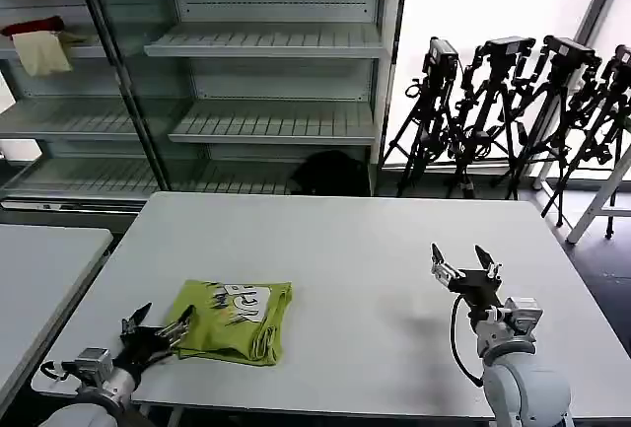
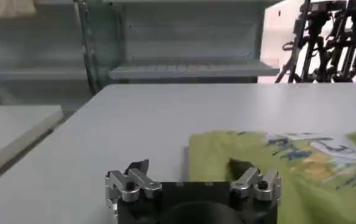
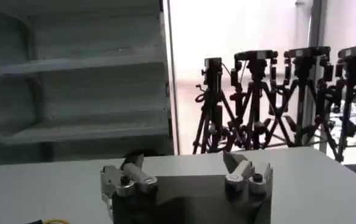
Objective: Fold and organize the clothes.
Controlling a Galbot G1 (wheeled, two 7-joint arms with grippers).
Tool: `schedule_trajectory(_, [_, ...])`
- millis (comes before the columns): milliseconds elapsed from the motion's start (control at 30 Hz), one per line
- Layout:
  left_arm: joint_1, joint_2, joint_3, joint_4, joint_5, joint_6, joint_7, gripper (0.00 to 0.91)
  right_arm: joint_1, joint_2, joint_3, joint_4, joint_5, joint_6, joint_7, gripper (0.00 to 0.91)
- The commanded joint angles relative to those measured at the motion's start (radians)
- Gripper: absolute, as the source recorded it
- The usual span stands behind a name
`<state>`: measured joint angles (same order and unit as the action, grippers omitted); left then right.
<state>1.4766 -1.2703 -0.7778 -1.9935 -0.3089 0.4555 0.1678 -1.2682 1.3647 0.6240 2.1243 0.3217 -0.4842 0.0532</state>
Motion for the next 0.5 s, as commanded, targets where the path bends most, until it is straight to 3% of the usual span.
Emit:
schedule_trajectory(33, [-0.005,0.004,0.011,0.031,0.007,0.034,-0.004,0.312,0.0,0.001,-0.001,0.006,0.013,-0.005,0.001,0.907])
schedule_trajectory(67, [-0.005,0.004,0.012,0.029,-0.002,0.037,-0.004,0.252,0.0,0.002,-0.001,0.007,0.013,-0.006,0.001,0.907])
schedule_trajectory(100, [-0.005,0.003,0.011,0.025,-0.025,0.055,-0.003,0.06,0.0,0.002,-0.001,0.008,0.014,-0.007,0.002,0.907])
schedule_trajectory(133, [-0.005,0.004,0.012,0.018,-0.044,0.073,-0.004,0.02,0.0,0.002,-0.001,0.008,0.014,-0.007,0.002,0.907])
schedule_trajectory(500, [-0.005,-0.007,0.025,0.004,-0.124,0.121,0.007,0.02,0.0,-0.001,0.004,0.012,0.018,-0.009,0.011,0.907])
